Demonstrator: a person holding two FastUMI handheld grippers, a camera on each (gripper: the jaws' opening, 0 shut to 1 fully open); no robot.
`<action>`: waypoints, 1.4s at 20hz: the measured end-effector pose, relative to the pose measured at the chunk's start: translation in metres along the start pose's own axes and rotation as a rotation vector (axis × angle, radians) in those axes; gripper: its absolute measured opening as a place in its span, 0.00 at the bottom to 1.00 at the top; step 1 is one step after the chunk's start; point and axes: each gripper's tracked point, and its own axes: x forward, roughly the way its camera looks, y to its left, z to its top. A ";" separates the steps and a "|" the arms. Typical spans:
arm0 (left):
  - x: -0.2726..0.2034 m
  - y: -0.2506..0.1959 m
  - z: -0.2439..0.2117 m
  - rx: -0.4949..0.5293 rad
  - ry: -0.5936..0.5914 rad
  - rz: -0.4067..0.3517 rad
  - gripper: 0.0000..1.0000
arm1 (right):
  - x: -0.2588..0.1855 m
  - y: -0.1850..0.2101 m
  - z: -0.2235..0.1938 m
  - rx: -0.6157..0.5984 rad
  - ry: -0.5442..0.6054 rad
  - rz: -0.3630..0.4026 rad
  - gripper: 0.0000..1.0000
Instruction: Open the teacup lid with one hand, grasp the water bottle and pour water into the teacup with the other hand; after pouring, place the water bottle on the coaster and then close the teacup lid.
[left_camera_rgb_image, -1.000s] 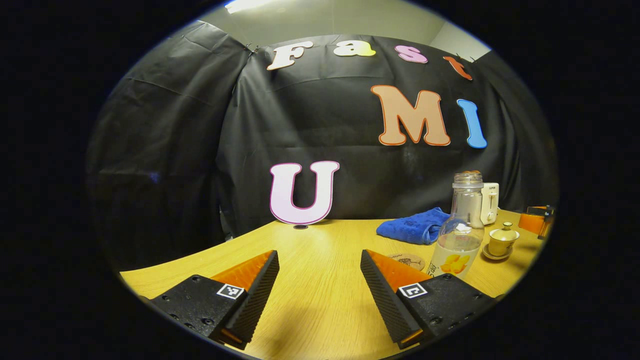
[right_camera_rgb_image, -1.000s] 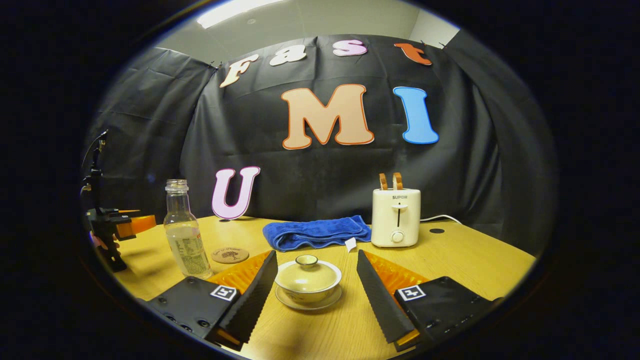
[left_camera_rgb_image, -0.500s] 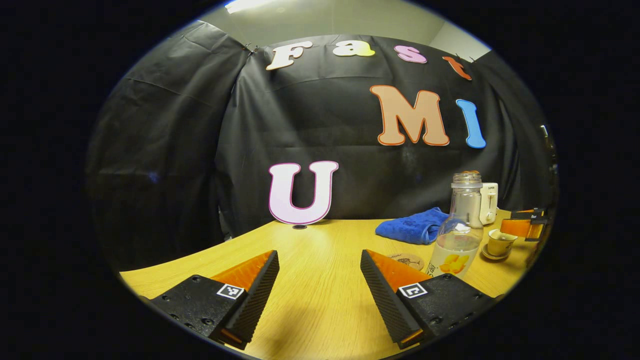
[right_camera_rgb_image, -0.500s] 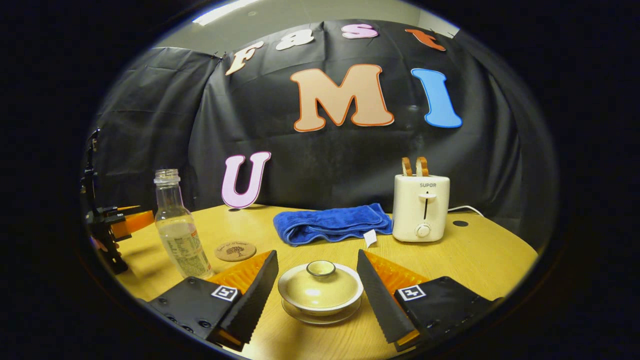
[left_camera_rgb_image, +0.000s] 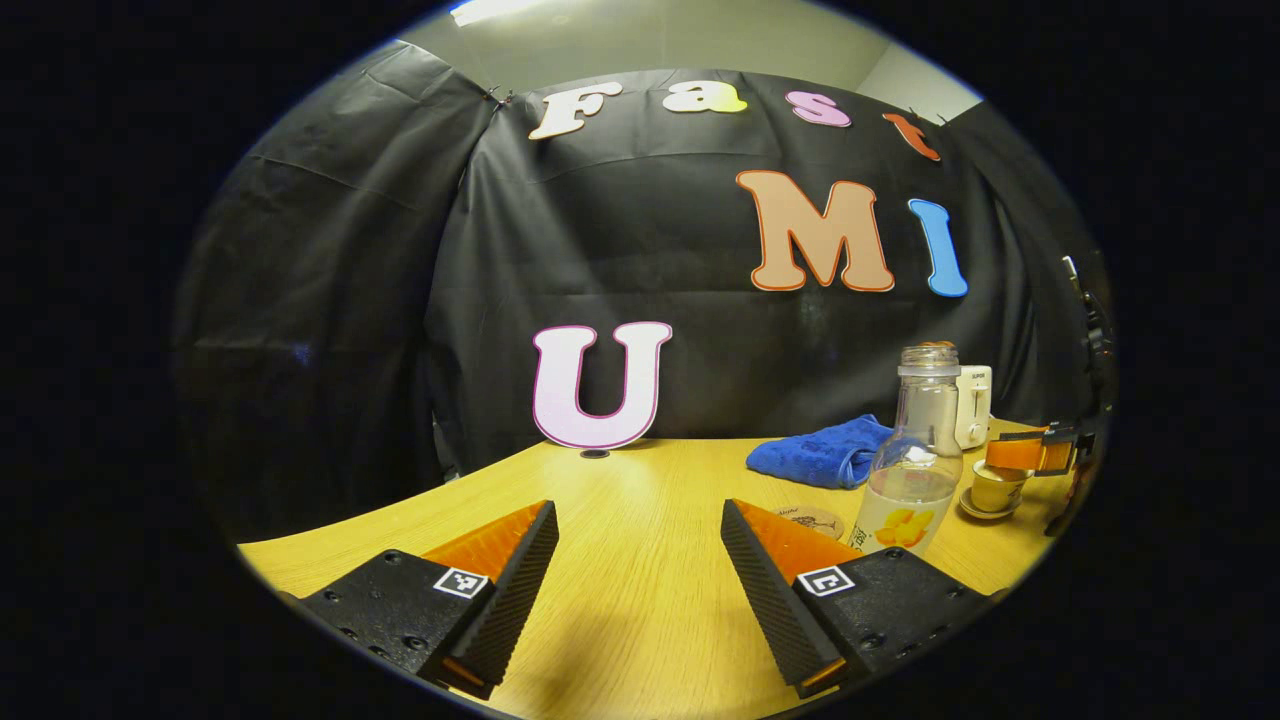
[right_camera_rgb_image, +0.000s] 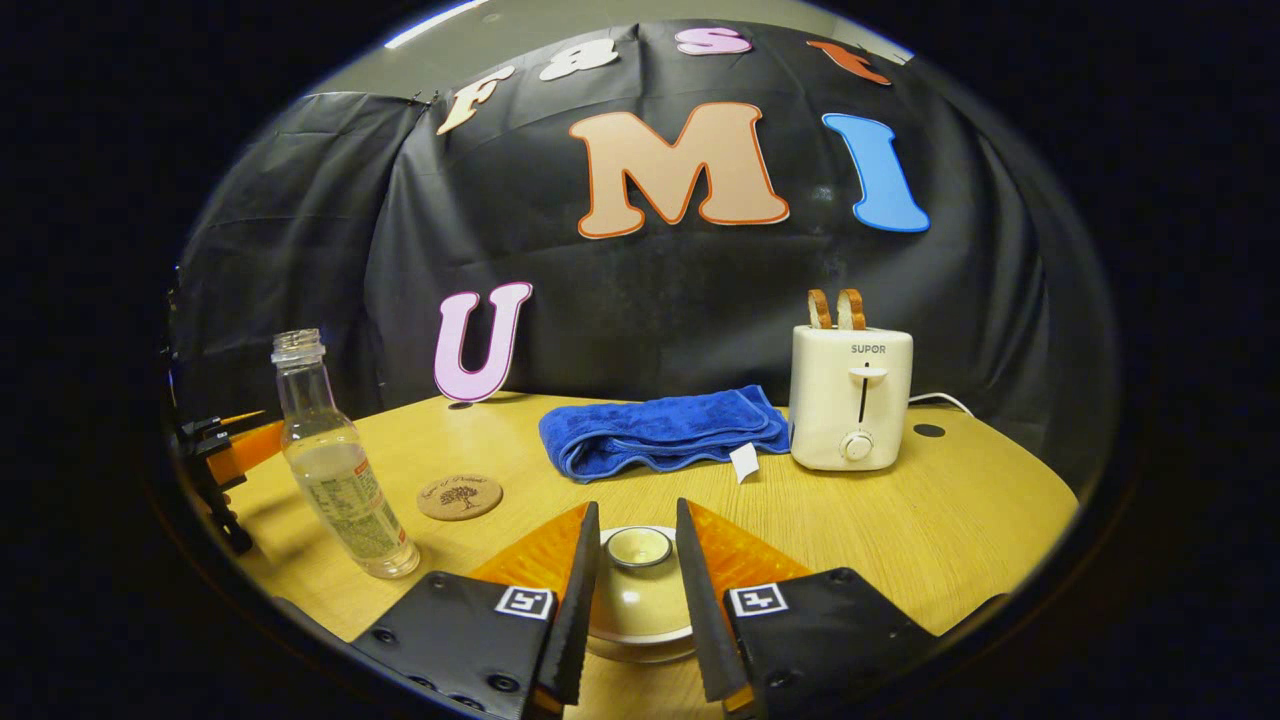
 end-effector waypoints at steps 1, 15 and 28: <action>0.001 0.000 0.000 0.000 0.000 0.000 0.96 | -0.001 -0.001 0.000 -0.001 0.000 -0.001 0.50; 0.001 -0.009 0.000 -0.002 -0.003 -0.046 0.96 | -0.013 0.000 0.011 -0.030 -0.079 -0.008 0.28; -0.007 -0.066 0.002 -0.009 -0.011 -0.343 0.98 | -0.060 -0.038 0.022 -0.016 -0.194 -0.154 0.28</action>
